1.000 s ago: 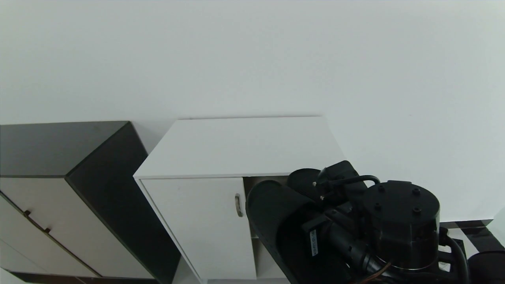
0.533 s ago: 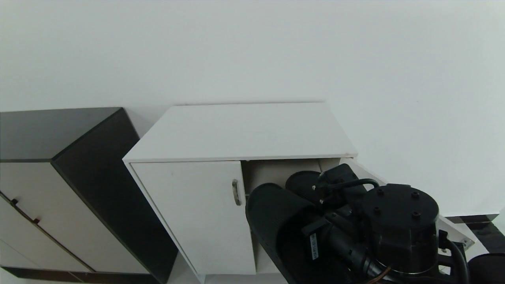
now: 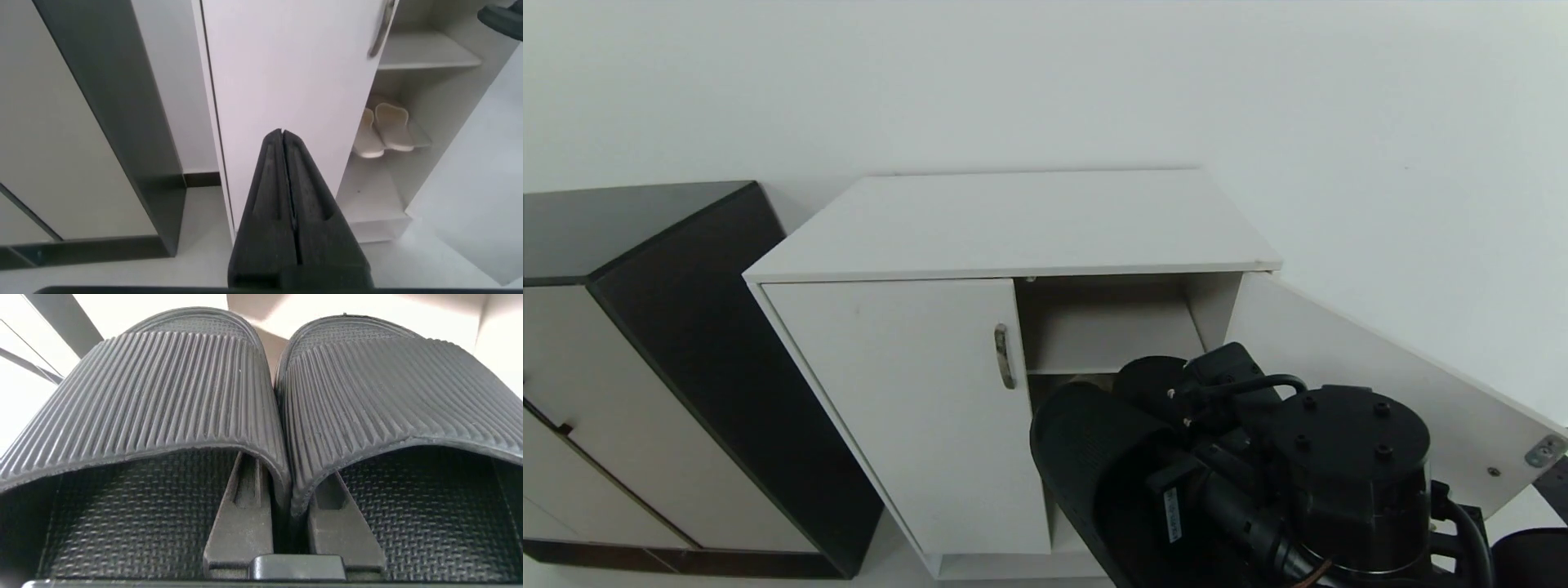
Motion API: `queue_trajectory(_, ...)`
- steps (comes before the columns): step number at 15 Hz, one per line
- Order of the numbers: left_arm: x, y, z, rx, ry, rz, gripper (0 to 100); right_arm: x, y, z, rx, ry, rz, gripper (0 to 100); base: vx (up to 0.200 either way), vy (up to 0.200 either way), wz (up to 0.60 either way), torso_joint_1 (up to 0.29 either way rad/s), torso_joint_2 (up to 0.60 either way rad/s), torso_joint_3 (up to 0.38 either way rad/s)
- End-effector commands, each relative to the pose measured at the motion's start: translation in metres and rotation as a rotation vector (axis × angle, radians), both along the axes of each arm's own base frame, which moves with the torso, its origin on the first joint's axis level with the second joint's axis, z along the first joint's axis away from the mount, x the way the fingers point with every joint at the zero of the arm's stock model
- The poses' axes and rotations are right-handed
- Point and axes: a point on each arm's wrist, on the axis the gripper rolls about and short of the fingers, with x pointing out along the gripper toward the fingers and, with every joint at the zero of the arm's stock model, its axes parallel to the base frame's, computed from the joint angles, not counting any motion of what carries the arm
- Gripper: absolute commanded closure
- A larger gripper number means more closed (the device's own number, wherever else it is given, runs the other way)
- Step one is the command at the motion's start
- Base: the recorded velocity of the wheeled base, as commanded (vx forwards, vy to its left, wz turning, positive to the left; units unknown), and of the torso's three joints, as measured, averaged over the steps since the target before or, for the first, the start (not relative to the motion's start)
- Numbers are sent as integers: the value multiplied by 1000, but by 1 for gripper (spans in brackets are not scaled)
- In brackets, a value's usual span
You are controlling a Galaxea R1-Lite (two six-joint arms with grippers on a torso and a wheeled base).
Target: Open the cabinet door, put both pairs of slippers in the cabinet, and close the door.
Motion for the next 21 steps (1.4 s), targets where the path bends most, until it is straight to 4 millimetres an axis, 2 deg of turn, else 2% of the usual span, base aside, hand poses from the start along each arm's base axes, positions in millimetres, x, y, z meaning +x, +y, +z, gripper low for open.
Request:
queue_trajectory(1, 0, 0, 0, 0, 1, 0, 100, 0, 1, -2, -7, 4, 0, 100, 0, 0, 0, -183, 505, 320)
queue_trajectory(10, 0, 0, 0, -2, 1, 0, 100, 1, 1, -4, -13, 8, -1, 100, 0, 0, 0, -148, 474, 326)
queue_trajectory(17, 0, 0, 0, -2, 1, 0, 100, 1, 1, -5, -15, 8, -1, 100, 0, 0, 0, -60, 437, 373)
queue_trajectory(21, 0, 0, 0, -2, 1, 0, 100, 2, 1, -5, -16, 9, -5, 100, 0, 0, 0, 1, 107, 103)
